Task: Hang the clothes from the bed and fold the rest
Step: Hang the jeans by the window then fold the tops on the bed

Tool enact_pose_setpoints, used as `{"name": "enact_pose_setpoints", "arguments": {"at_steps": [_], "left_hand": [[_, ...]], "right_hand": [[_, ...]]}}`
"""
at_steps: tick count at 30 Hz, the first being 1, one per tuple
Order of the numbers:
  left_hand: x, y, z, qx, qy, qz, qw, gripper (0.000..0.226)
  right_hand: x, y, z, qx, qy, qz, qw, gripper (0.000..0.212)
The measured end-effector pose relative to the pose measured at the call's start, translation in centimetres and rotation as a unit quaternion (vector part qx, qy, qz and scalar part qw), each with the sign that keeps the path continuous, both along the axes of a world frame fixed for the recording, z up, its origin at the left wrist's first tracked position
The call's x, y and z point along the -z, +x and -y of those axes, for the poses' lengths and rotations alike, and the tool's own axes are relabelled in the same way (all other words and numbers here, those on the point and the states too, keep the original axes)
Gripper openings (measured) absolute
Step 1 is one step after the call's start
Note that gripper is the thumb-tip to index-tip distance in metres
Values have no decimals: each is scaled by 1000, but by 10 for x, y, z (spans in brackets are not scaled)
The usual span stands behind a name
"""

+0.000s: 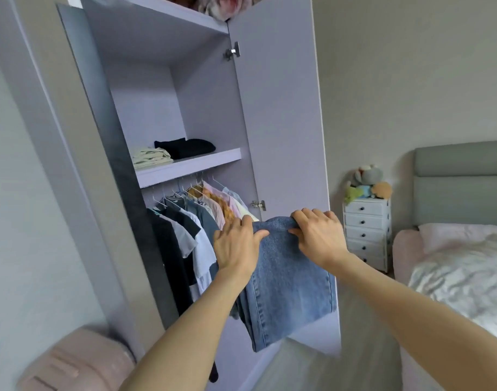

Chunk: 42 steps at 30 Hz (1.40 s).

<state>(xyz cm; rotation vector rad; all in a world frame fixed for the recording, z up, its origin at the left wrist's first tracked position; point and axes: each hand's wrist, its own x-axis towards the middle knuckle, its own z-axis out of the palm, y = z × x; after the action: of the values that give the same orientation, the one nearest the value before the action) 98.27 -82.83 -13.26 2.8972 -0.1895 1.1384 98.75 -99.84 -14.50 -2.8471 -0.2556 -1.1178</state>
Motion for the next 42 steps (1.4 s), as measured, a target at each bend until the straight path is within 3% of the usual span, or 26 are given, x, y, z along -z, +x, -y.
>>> {"name": "enact_pose_setpoints", "arguments": {"at_steps": [4,9,14,17,21,27,31,37,42], "left_hand": [[-20,82,-7,-18,-92,51,994,52],[-48,167,-17,73,-233,111,964,51],[-60,220,-37,175,-386,29,905,93],[-64,251,-55,159,-437,55,883,85],[-90,286,-78,112,-419,174,884,75],[-168,318,-150,12,-280,321,905,65],[-228,332,-215,-50,-215,400,890,64],[-290,358,-298,-173,-160,416,878,65],[-300,392,-357,-239,-153,395,874,67]], "right_hand": [[-23,95,-1,-47,23,39,998,21],[-61,200,3,-90,69,76,991,20],[-92,280,-17,-124,130,94,979,20],[-102,315,-36,-163,164,103,967,17],[-131,352,-75,-219,198,115,949,14],[-204,400,-168,-313,234,188,901,12],[-266,431,-248,-371,239,252,861,12],[-325,475,-352,-398,243,262,845,17],[-338,517,-420,-434,224,230,842,18]]}}
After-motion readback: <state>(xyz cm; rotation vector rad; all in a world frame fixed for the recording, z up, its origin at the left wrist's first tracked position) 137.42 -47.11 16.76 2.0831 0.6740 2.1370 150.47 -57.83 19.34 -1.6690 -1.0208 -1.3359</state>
